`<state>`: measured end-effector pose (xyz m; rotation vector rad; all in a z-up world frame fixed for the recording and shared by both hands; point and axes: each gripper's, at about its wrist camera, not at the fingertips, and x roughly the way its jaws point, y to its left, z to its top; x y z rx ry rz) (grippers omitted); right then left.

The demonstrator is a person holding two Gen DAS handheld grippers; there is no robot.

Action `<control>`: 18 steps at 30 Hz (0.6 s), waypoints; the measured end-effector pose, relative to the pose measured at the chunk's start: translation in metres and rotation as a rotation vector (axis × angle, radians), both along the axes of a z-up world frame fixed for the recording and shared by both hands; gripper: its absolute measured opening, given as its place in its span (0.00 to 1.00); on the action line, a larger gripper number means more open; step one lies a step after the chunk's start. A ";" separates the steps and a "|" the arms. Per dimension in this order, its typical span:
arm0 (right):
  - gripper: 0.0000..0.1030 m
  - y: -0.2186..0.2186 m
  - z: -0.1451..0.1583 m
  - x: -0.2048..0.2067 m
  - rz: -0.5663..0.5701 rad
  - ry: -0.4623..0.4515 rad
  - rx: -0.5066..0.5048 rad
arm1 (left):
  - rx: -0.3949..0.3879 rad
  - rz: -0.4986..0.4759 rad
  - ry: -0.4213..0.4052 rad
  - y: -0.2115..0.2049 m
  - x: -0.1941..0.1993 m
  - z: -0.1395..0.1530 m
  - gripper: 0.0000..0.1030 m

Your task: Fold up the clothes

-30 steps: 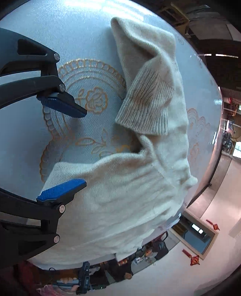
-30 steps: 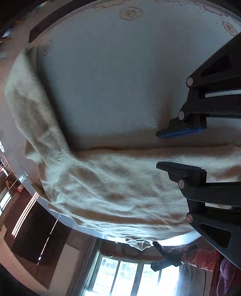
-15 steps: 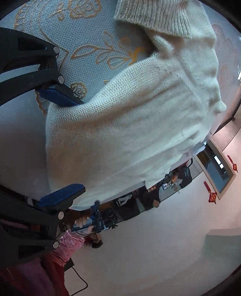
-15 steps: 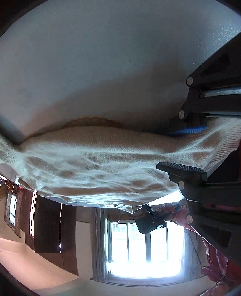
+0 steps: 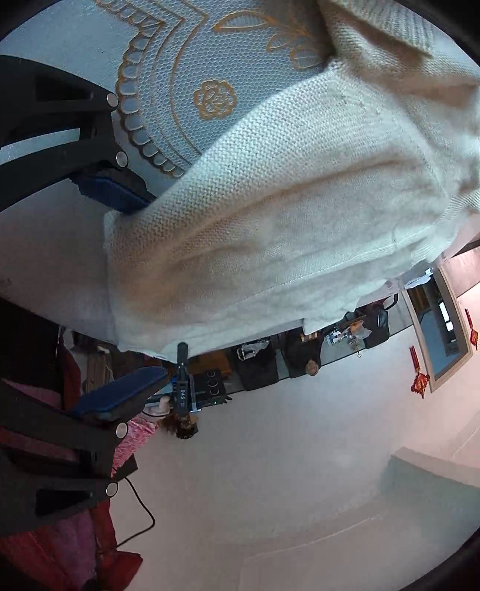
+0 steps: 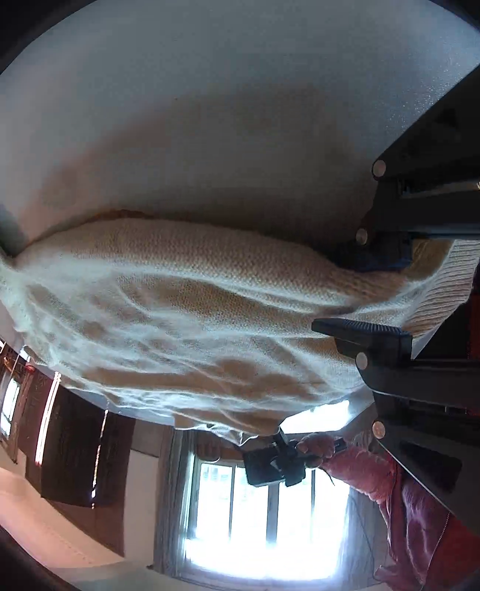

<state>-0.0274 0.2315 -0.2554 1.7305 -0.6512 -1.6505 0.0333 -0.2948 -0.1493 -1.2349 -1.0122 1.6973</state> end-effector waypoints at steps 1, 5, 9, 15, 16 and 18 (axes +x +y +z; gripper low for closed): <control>0.10 -0.004 0.000 -0.002 -0.010 -0.023 0.004 | 0.024 0.009 -0.003 0.000 0.001 0.002 0.78; 0.09 -0.016 0.014 -0.012 -0.060 -0.053 -0.125 | 0.192 0.092 0.008 -0.010 0.007 0.017 0.77; 0.09 -0.030 0.040 -0.030 -0.100 -0.021 -0.275 | 0.282 0.166 0.047 -0.013 0.001 0.039 0.77; 0.09 -0.020 0.040 -0.076 -0.279 -0.008 -0.269 | 0.201 0.247 -0.044 0.010 -0.039 0.028 0.77; 0.09 -0.020 0.037 -0.083 -0.292 -0.013 -0.247 | 0.174 0.244 -0.061 0.021 -0.048 0.026 0.77; 0.09 -0.018 0.030 -0.096 -0.309 -0.022 -0.203 | 0.093 0.250 -0.072 0.036 -0.061 0.026 0.77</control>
